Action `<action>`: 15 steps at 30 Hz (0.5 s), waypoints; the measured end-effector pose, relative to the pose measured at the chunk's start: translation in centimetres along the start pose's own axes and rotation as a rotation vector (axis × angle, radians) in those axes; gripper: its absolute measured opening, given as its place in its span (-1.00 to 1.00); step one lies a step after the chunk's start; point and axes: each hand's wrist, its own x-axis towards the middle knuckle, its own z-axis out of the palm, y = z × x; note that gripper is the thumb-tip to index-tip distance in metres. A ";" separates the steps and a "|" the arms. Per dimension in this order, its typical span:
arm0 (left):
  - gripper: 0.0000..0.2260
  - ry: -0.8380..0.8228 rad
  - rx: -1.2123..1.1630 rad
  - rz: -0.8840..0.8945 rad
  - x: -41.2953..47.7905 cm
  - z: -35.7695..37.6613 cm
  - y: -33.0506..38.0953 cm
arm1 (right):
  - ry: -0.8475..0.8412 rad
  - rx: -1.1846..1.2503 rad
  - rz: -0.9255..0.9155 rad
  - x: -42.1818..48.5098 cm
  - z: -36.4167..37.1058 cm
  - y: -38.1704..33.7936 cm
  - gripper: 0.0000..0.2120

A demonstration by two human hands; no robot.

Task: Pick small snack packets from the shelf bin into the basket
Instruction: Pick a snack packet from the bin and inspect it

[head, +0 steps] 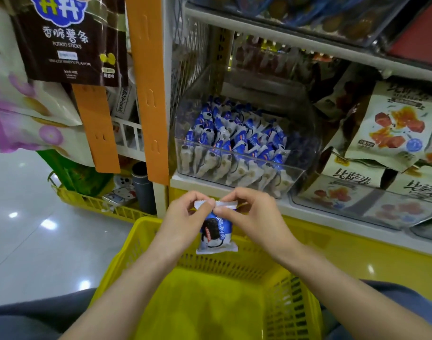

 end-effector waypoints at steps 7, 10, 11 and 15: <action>-0.92 -0.023 -0.046 -0.030 0.0 0.5 -0.2 | 0.054 -0.287 -0.198 -0.3 -0.8 0.2 -0.92; -0.82 -0.068 -0.091 -0.082 -0.2 0.4 0.0 | 0.134 -0.043 -0.009 -0.1 -0.7 0.3 -0.89; -0.78 -0.072 -0.095 -0.091 -0.3 0.4 0.0 | 0.160 0.076 0.075 0.1 -0.8 0.4 -0.87; -0.72 -0.007 -0.177 -0.094 -0.4 0.1 0.3 | 0.155 0.478 0.334 0.3 -1.2 0.4 -0.86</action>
